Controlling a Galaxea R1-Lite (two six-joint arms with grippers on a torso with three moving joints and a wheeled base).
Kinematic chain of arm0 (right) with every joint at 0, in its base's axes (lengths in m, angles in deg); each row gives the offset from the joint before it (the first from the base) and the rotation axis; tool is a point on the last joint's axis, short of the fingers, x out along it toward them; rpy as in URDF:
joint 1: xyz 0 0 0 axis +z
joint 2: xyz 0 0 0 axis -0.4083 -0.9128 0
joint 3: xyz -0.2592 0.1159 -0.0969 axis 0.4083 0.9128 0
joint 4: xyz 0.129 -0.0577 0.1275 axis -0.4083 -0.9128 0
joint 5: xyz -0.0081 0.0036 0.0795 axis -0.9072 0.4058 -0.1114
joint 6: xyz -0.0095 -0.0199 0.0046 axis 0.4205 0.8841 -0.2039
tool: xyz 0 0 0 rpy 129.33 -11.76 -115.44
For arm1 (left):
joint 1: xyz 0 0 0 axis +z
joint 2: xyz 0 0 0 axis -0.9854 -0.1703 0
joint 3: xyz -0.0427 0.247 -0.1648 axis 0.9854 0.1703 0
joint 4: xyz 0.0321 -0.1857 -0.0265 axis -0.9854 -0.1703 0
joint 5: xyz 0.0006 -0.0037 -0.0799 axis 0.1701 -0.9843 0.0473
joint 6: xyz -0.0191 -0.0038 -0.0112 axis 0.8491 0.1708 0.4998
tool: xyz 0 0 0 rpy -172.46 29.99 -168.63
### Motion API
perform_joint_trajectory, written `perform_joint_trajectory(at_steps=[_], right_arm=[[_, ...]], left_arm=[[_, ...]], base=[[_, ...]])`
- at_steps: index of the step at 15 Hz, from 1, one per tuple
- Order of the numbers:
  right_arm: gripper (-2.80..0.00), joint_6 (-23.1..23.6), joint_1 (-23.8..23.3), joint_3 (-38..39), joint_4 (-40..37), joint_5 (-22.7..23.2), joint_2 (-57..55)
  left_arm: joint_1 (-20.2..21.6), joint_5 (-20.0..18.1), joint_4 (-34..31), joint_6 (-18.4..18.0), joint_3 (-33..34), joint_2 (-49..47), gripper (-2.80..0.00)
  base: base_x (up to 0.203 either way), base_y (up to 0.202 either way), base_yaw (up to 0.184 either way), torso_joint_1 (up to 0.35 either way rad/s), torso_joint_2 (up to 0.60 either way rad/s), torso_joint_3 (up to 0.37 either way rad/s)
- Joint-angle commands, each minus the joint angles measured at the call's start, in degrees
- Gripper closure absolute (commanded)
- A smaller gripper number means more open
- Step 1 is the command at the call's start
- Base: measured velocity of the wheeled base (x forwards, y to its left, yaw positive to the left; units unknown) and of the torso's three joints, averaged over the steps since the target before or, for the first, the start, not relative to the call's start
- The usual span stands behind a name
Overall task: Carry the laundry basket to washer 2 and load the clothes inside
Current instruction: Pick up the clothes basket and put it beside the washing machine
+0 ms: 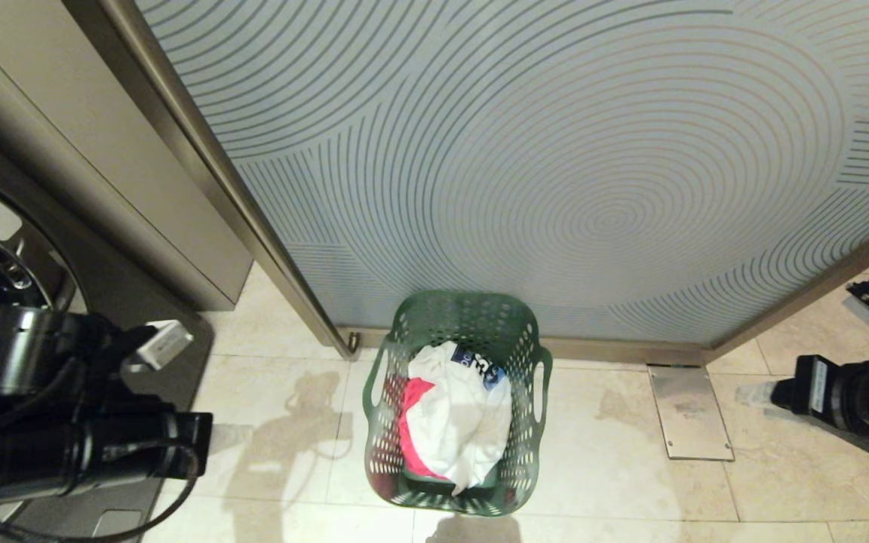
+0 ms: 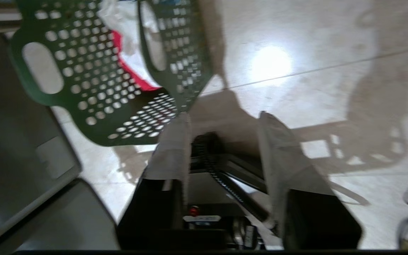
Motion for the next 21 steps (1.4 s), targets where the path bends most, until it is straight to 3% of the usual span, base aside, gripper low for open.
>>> perform_joint_trajectory(at_steps=[1, 3, 4, 6, 10, 13, 15, 17, 21], right_arm=[[-2.8, -2.1, 2.6, -0.4, 4.4, 2.6, -9.4], [-2.8, -4.6, 5.8, -0.7, 10.4, 3.1, -14.3], [-2.8, -5.7, 7.5, -0.8, 14.2, 3.1, -16.9], [-2.8, -7.3, 11.4, -1.0, 19.0, 3.3, -20.9], [-2.8, -8.0, 14.8, -2.4, 26.0, 3.3, -29.8], [-2.8, -8.3, 15.6, -4.7, 34.2, 3.4, -36.0], [-2.8, -8.4, 15.6, -5.4, 34.0, 3.3, -36.4], [-2.8, -8.5, 15.6, -5.3, 33.4, 3.3, -36.0], [-2.8, -10.4, 15.6, -7.3, 32.5, 3.3, -36.5]], left_arm=[[-4.4, 1.4, 3.2, 1.9, -2.2, -10.9, -2.8], [-7.3, 4.8, 3.9, 5.2, -5.0, -14.8, -2.8], [-8.5, 8.3, 4.0, 6.3, -6.6, -16.5, -2.8], [-10.0, 12.6, 4.1, 6.9, -8.5, -18.4, -2.8], [-12.5, 12.8, 9.6, 8.2, -8.6, -21.8, -2.8], [-15.0, 12.9, 18.5, 8.5, -8.8, -27.9, -2.8], [-16.1, 13.0, 24.3, 8.6, -9.5, -32.1, -2.8], [-16.8, 12.9, 24.7, 11.5, -12.9, -33.0, -2.8], [-18.5, 12.9, 24.1, 12.3, -18.4, -37.5, -2.8]], base=[[0.0, 0.0, 0.0, 0.0, 0.0, 0.0], [0.0, 0.0, 0.0, 0.0, 0.0, 0.0], [0.0, 0.0, 0.0, 0.0, 0.0, 0.0], [0.0, 0.0, 0.0, 0.0, 0.0, 0.0], [0.0, 0.0, 0.0, 0.0, 0.0, 0.0], [0.0, 0.0, 0.0, 0.0, 0.0, 0.0], [0.0, 0.0, 0.0, 0.0, 0.0, 0.0], [0.0, 0.0, 0.0, 0.0, 0.0, 0.0], [0.0, 0.0, 0.0, 0.0, 0.0, 0.0]])
